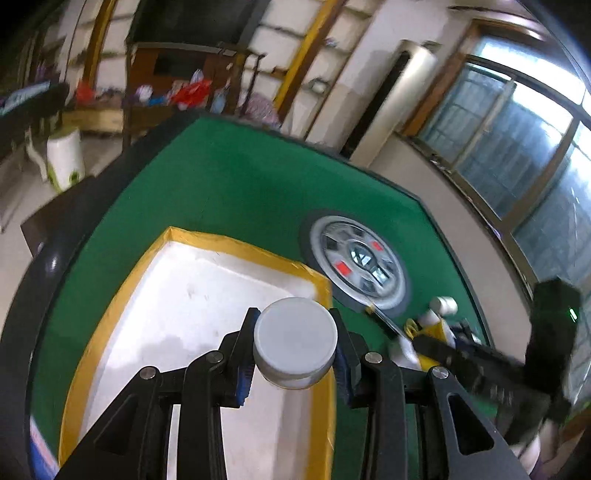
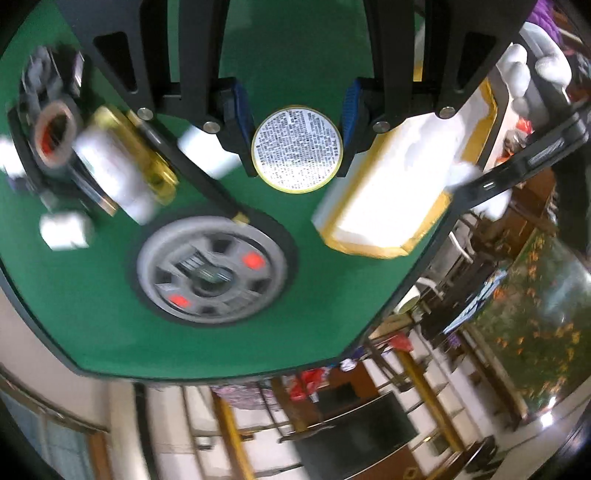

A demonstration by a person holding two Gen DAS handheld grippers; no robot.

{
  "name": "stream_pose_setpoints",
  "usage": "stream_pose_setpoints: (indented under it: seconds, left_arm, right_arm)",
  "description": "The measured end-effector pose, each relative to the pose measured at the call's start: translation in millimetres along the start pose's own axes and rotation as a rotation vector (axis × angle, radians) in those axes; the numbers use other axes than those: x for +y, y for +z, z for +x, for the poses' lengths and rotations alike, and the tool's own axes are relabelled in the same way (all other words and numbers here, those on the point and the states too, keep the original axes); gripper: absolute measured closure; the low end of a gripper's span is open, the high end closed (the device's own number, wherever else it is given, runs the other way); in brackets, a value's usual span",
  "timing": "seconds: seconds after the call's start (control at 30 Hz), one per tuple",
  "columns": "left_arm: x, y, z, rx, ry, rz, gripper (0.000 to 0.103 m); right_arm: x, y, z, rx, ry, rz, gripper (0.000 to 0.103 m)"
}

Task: Organize rigid objects
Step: 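Carry the jar with the left tool into the foam tray while the right tool drops the tape there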

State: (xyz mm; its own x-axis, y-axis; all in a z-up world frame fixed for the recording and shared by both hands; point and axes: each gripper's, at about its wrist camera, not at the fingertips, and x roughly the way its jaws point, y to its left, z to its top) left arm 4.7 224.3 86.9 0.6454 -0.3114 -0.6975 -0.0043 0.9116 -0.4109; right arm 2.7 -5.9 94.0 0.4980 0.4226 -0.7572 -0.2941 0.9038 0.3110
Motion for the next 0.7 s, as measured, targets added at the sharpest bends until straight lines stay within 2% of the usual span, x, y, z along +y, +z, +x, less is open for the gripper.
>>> stream_pose_setpoints:
  seconds: [0.1, 0.3, 0.37, 0.43, 0.5, 0.57, 0.7]
  left_arm:
    - [14, 17, 22, 0.030, -0.001, -0.042, 0.066]
    - [32, 28, 68, 0.117, -0.038, -0.092, 0.066]
    - [37, 27, 80, 0.149, -0.020, -0.101, 0.066]
    - [40, 27, 85, 0.163, -0.010, -0.117, 0.058]
    - [45, 28, 88, 0.179, -0.039, -0.153, 0.034]
    - [47, 29, 83, 0.166, -0.071, -0.170, 0.028]
    - [46, 31, 76, 0.149, -0.040, -0.142, 0.025]
  right_arm:
    - [26, 19, 30, 0.033, 0.030, -0.035, 0.064]
    - [63, 35, 83, 0.084, 0.007, -0.113, 0.064]
    - [69, 38, 96, 0.097, -0.006, -0.131, 0.064]
    - [73, 38, 100, 0.098, -0.013, -0.141, 0.064]
    - [73, 40, 105, 0.113, -0.002, -0.143, 0.064]
    - [74, 42, 112, 0.119, 0.001, -0.157, 0.060]
    - [73, 47, 109, 0.106, 0.022, -0.138, 0.047]
